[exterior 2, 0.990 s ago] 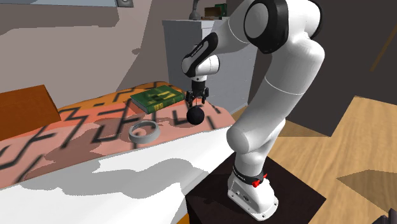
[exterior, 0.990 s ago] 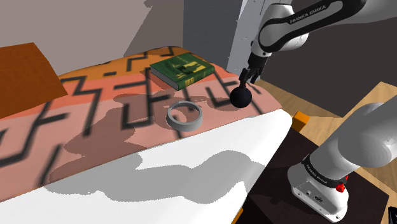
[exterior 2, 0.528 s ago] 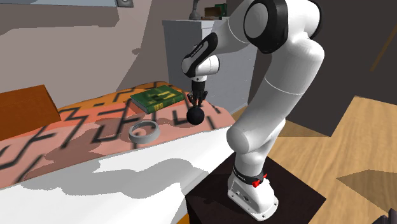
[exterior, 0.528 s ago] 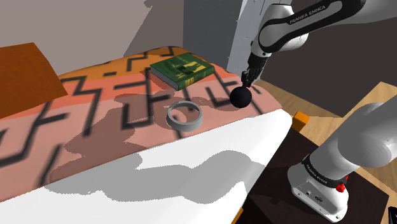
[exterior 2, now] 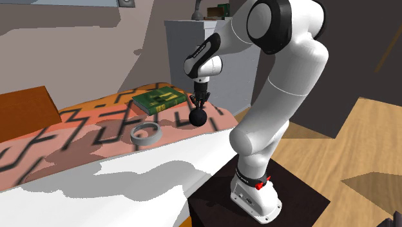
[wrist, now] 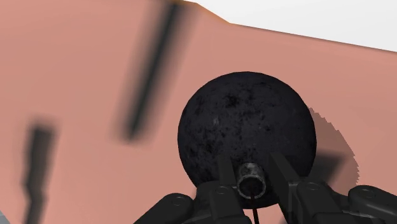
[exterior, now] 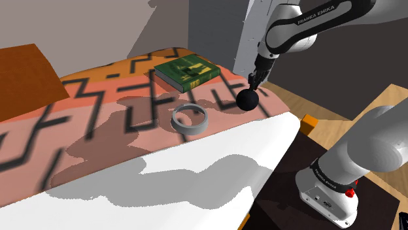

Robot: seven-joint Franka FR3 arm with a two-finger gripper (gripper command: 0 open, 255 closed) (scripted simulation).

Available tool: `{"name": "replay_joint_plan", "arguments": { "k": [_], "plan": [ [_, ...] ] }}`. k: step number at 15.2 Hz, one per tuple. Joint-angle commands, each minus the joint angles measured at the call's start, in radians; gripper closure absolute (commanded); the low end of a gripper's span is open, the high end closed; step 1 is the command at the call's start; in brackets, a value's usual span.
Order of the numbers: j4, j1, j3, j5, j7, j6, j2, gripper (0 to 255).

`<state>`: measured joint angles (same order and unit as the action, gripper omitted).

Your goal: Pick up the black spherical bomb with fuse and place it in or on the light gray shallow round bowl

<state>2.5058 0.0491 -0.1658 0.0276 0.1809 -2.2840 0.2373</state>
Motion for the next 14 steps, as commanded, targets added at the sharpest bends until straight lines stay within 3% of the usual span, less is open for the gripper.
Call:
{"name": "replay_joint_plan", "arguments": {
  "k": [1,14],
  "plan": [
    [-0.006,-0.001,0.001,-0.002,-0.002,0.015,0.008,255],
    [-0.112,-0.005,0.010,-0.017,-0.023,0.205,0.094,255]
  ]
}}
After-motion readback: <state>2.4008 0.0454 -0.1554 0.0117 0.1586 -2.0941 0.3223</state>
